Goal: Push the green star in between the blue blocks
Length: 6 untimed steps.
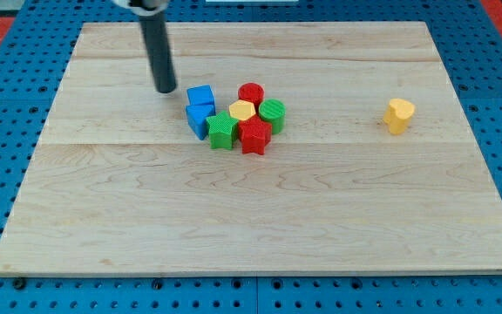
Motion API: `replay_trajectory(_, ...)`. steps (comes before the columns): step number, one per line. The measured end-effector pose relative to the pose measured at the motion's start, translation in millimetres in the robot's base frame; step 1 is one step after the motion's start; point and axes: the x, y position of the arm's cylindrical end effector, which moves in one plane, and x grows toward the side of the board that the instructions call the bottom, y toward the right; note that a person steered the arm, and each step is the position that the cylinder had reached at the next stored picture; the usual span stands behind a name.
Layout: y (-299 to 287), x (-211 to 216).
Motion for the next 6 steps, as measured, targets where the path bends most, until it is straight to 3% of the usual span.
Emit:
replay_trajectory(1, -16, 55)
replay_trajectory(2, 41, 117)
replay_trajectory(3, 118, 130)
replay_trajectory(4, 120, 105)
replay_trajectory(5, 53, 78)
replay_trajectory(6, 24, 35)
